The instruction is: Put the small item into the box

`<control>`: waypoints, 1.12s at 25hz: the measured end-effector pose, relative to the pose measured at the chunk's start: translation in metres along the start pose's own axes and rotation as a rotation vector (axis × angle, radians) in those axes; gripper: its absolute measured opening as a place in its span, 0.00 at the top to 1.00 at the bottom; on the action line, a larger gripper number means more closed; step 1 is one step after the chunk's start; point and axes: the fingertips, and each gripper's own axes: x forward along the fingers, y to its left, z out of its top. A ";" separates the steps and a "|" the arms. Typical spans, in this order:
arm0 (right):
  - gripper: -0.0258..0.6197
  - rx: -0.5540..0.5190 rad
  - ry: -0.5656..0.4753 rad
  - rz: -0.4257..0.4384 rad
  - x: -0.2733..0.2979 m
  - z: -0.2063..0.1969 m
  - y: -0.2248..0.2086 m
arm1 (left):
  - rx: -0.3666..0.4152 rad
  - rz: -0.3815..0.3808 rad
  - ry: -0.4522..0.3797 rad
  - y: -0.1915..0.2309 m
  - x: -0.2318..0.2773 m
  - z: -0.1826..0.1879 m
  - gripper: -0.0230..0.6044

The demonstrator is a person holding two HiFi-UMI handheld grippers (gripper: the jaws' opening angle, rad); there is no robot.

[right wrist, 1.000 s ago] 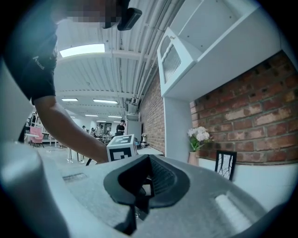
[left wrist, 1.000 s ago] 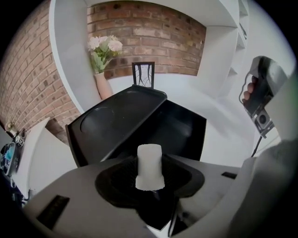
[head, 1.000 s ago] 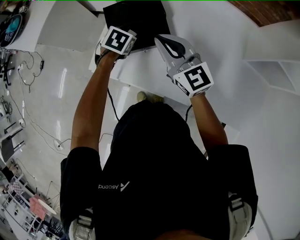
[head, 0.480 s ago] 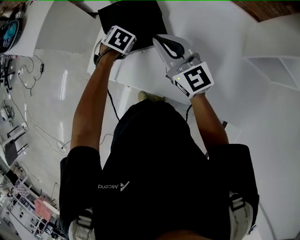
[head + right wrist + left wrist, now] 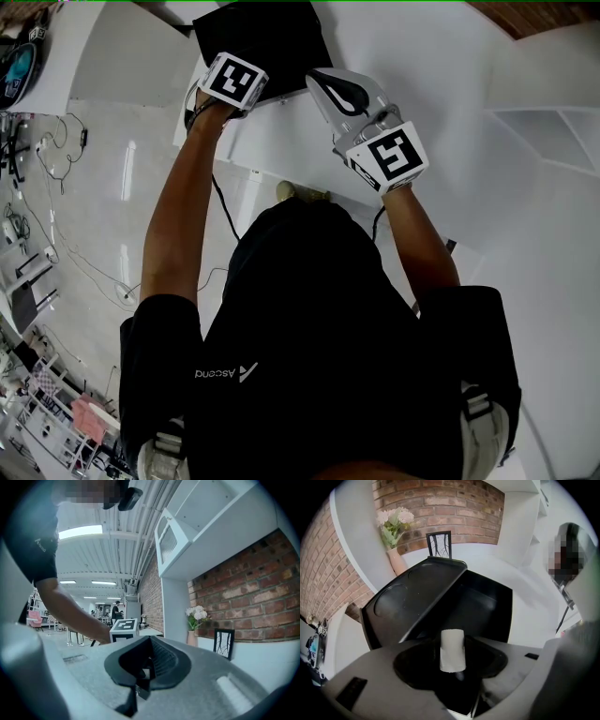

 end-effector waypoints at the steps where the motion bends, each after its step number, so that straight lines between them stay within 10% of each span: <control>1: 0.96 -0.001 0.002 -0.001 -0.002 0.000 0.000 | -0.001 0.002 -0.008 -0.001 -0.002 0.001 0.65; 14: 0.96 0.003 0.008 0.007 0.005 0.007 0.007 | -0.088 0.008 -0.228 0.004 -0.056 0.016 0.65; 28: 0.96 -0.008 -0.057 0.017 0.001 0.049 0.035 | -0.112 0.020 -0.962 -0.033 -0.226 0.045 0.79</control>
